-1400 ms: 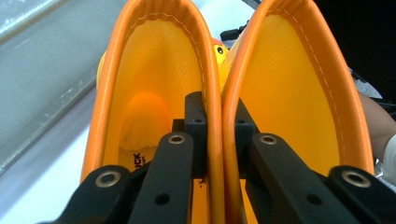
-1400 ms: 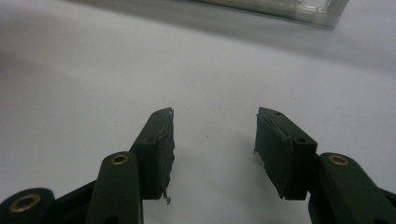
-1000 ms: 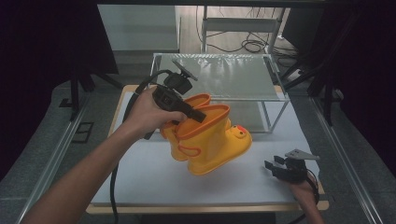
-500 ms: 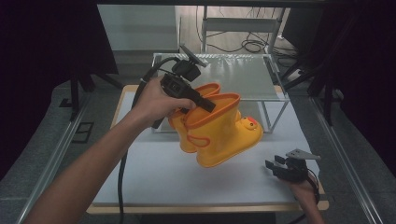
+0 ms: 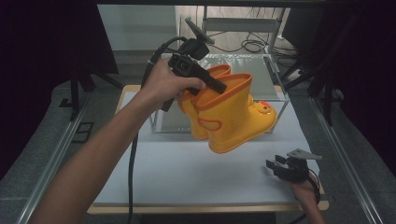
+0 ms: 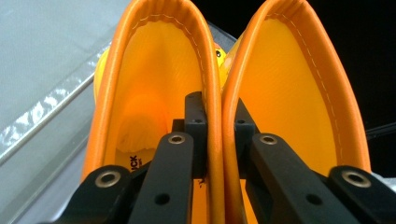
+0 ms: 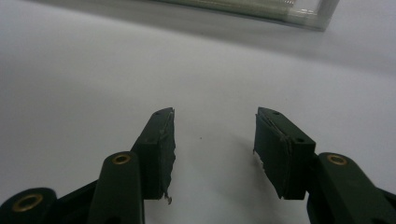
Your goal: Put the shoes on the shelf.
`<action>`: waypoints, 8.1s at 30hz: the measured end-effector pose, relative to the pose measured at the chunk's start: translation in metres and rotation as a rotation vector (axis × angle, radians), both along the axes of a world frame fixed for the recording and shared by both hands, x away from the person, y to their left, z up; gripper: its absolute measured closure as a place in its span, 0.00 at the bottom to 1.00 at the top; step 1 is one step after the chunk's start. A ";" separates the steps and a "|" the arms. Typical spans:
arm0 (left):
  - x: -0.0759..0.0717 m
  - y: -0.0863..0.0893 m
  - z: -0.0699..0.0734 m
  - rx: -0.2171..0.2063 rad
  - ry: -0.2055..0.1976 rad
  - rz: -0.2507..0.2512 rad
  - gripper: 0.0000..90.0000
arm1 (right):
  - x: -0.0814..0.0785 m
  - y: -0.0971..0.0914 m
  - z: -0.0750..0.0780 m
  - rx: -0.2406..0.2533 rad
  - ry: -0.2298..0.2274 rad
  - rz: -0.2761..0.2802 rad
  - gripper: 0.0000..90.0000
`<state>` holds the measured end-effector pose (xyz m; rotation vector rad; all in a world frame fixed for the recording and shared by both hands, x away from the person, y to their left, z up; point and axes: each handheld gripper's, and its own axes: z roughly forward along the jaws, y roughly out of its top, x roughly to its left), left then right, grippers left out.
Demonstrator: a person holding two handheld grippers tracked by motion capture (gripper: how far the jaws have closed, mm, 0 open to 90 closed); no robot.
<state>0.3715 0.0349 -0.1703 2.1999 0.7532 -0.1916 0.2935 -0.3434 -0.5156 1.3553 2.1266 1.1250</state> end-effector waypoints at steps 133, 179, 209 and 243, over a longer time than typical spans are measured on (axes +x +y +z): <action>0.078 0.060 0.040 -0.101 -0.212 0.459 1.00 | -0.002 0.001 0.001 0.009 -0.008 0.005 0.53; 0.123 0.050 -0.139 0.092 -0.044 0.510 1.00 | -0.002 0.001 -0.002 -0.008 0.002 0.009 0.53; 0.116 0.015 -0.139 0.031 -0.024 0.413 0.97 | -0.004 0.006 -0.002 -0.011 -0.001 0.024 0.53; -0.033 0.130 -0.182 -0.037 -0.206 0.281 0.56 | -0.003 0.004 -0.002 -0.013 0.002 0.003 0.53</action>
